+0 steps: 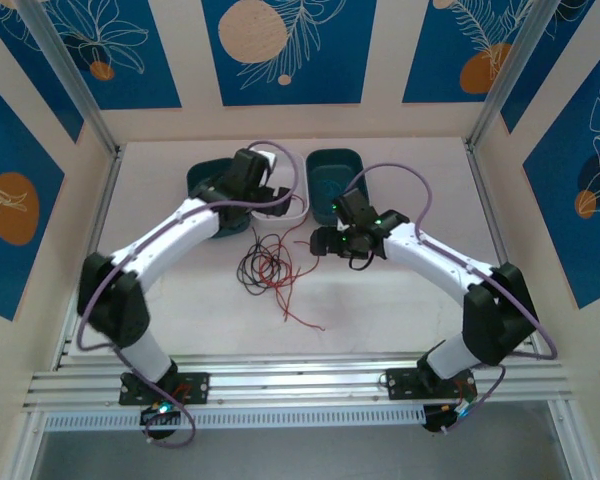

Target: Untangle the cables

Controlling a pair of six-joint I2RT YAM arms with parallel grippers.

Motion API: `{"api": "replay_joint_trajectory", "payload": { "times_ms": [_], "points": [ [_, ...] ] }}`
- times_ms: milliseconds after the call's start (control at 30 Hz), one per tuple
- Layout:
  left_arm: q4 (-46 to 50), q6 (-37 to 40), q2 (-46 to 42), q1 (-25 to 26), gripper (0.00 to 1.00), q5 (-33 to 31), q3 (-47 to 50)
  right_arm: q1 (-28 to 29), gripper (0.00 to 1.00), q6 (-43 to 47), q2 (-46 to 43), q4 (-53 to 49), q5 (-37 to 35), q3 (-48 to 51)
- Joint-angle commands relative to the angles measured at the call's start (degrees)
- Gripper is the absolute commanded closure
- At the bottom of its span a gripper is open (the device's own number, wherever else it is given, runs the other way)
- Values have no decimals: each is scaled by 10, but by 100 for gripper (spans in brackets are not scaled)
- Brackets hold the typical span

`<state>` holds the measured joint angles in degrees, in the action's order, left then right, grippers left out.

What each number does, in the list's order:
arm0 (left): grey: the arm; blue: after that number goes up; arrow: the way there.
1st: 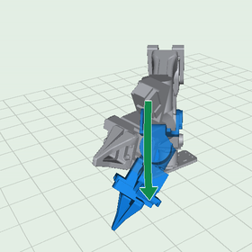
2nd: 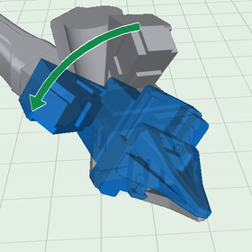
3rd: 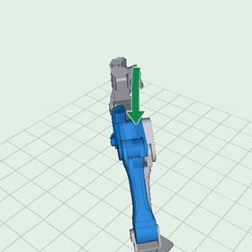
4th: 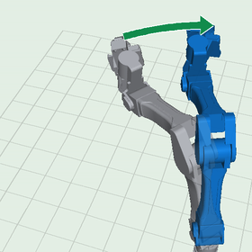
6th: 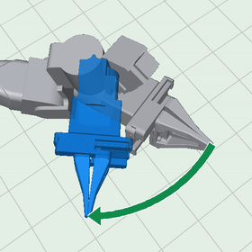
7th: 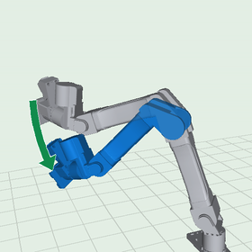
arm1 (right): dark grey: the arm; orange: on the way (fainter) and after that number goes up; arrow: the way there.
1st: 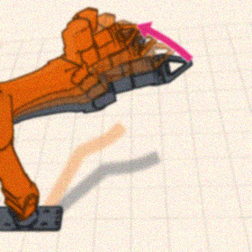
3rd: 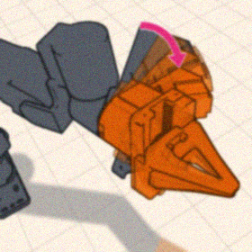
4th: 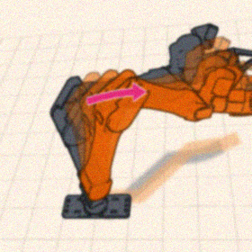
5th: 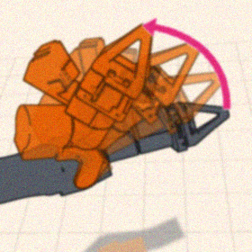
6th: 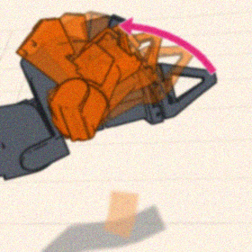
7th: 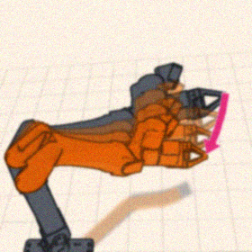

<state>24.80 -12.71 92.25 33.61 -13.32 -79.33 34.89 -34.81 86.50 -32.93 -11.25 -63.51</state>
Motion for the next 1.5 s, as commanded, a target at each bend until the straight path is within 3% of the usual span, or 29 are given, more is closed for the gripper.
{"api": "replay_joint_trajectory", "payload": {
  "times_ms": [0,200,333,633,900,1167,1300,1467],
  "points": [
    [-55,-93,-71,-1,0,-19,99,6,23,2,29,1,16,-33],
    [-116,-187,-211,-3,0,-49,276,14,33,23,100,-11,5,-64],
    [-125,-203,-288,-3,0,-69,345,23,37,52,149,-9,-29,-86],
    [-132,-212,-408,-3,0,-105,437,32,42,102,246,-1,-86,-138],
    [-121,-219,-450,-4,0,-119,466,33,47,126,291,10,-94,-155],
    [-125,-225,-444,-3,0,-119,469,36,70,125,299,15,-104,-137],
    [-133,-225,-439,-3,0,-109,467,47,87,130,288,7,-142,-126],
    [-140,-226,-436,-3,0,-99,465,70,100,131,250,-11,-194,-114]
  ]
}}
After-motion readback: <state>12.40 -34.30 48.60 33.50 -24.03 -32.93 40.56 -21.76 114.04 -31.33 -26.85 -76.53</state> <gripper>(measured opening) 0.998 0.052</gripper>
